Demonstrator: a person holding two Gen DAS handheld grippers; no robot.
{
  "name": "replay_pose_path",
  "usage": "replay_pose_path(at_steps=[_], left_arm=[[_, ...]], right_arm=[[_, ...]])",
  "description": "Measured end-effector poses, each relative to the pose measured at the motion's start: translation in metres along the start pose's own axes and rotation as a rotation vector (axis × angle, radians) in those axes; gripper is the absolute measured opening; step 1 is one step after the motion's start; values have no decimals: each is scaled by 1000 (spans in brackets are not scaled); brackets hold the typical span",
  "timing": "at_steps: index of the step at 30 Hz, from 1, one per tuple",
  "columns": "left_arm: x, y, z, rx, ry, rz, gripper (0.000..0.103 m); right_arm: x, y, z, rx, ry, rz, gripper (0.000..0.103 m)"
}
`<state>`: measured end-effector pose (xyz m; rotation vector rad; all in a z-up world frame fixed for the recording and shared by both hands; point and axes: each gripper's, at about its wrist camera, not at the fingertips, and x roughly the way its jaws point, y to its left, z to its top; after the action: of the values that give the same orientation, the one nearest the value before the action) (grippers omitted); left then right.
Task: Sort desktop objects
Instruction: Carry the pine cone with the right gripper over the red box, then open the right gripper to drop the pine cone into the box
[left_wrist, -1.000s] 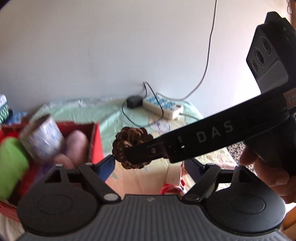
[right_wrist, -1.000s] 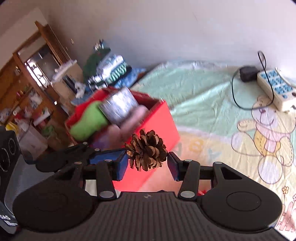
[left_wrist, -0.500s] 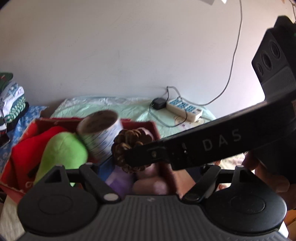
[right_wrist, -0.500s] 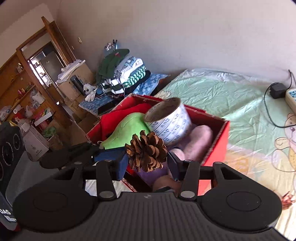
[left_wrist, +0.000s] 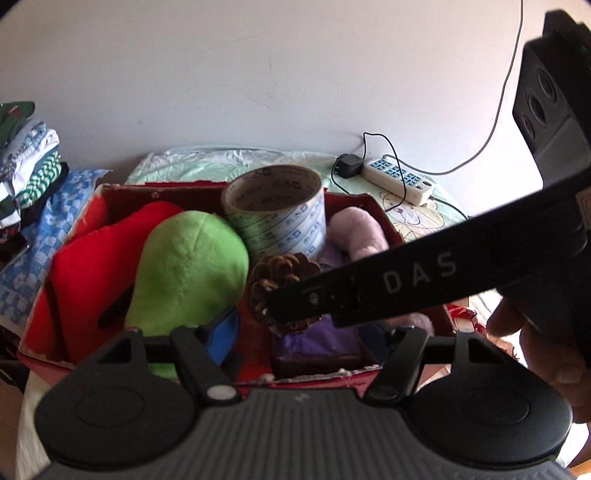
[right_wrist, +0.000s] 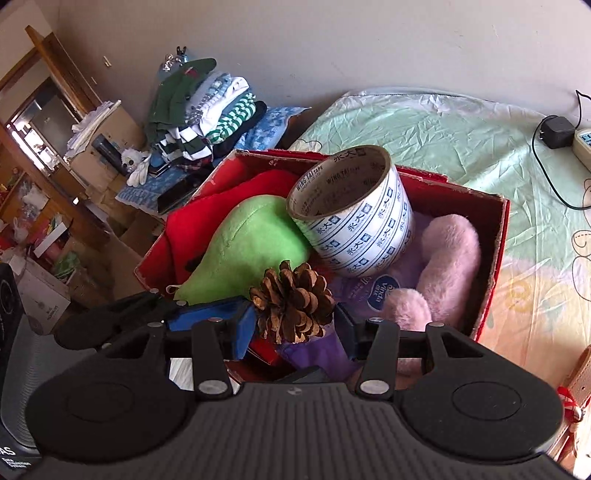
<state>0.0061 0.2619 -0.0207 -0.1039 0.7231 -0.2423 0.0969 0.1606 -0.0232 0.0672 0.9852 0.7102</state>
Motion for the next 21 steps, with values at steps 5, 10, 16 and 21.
replay_pose_path(at_steps=[5, 10, 16, 21], left_arm=[[7, 15, 4, -52, 5, -28, 58], [15, 19, 2, -60, 16, -29, 50], [15, 17, 1, -48, 15, -26, 49], [17, 16, 3, -48, 18, -21, 50]], right_arm=[[5, 0, 7, 47, 20, -6, 52], [8, 3, 11, 64, 34, -42, 55], [2, 1, 11, 95, 23, -55, 55], [-15, -1, 11, 105, -28, -75, 60]])
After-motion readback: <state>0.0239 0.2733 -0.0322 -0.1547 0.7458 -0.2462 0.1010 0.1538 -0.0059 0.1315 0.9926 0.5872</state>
